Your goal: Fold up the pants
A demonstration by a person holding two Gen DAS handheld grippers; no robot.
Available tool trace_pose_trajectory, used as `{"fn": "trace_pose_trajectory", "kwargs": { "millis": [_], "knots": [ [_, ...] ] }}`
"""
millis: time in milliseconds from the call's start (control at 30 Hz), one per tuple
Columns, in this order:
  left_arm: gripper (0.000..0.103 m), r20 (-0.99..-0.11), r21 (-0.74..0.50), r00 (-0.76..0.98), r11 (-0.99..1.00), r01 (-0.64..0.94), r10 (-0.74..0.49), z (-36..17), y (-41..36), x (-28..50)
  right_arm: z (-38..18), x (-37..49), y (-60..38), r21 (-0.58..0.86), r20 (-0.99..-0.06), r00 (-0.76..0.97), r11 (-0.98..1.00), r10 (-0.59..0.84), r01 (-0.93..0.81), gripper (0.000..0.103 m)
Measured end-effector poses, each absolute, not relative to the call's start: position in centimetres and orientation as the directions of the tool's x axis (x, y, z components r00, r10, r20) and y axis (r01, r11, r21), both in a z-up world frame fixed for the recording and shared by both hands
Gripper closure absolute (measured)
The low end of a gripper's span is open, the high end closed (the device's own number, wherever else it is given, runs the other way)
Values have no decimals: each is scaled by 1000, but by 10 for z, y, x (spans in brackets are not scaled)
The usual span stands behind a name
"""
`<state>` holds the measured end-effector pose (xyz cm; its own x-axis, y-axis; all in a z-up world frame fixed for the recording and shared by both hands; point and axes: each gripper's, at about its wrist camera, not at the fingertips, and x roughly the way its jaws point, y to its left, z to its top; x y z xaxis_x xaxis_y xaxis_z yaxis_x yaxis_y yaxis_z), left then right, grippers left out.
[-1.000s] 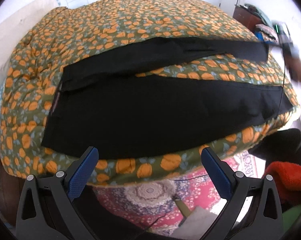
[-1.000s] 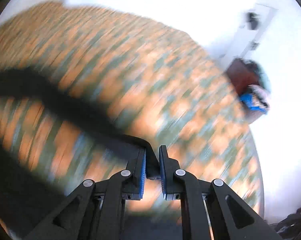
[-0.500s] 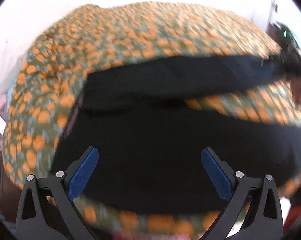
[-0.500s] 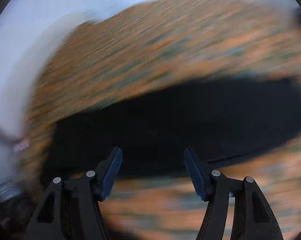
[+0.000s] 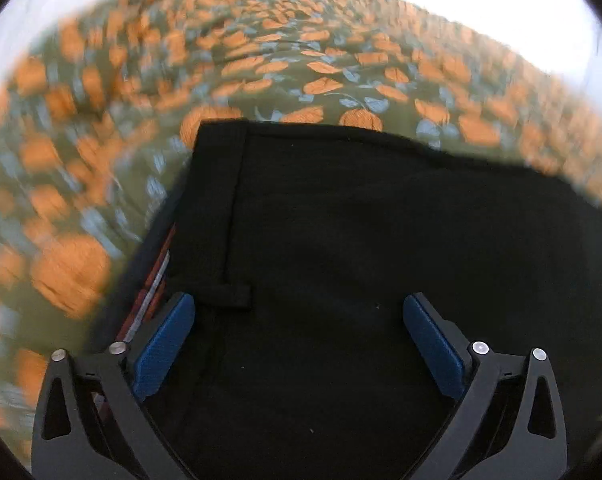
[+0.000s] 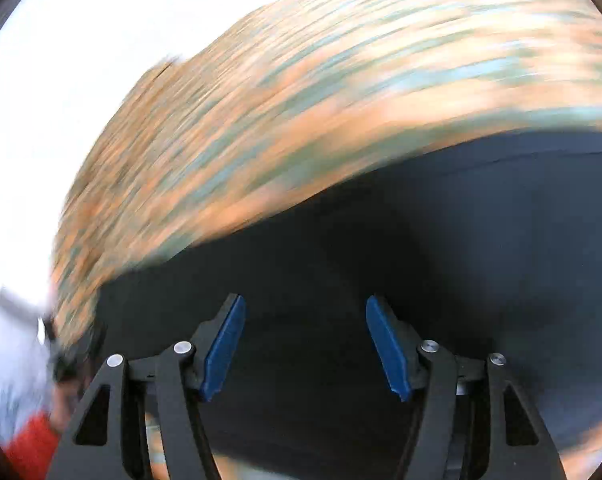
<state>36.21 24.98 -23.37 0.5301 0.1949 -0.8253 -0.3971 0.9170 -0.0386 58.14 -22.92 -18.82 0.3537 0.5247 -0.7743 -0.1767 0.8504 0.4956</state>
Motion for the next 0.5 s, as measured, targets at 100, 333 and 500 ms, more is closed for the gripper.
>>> {"fn": "trace_pose_trajectory", "kwargs": {
  "millis": [100, 333, 500],
  "knots": [
    [0, -827, -76, 537, 913, -400, 166, -230, 255, 360, -172, 591, -346, 240, -872, 455, 968, 181, 74, 36],
    [0, -829, 8, 510, 917, -399, 229, -234, 242, 362, -130, 538, -294, 214, -862, 452, 973, 229, -86, 27],
    [0, -829, 6, 510, 917, -399, 228, -237, 245, 368, -140, 481, -184, 318, -854, 363, 926, 372, -203, 27]
  ]
}}
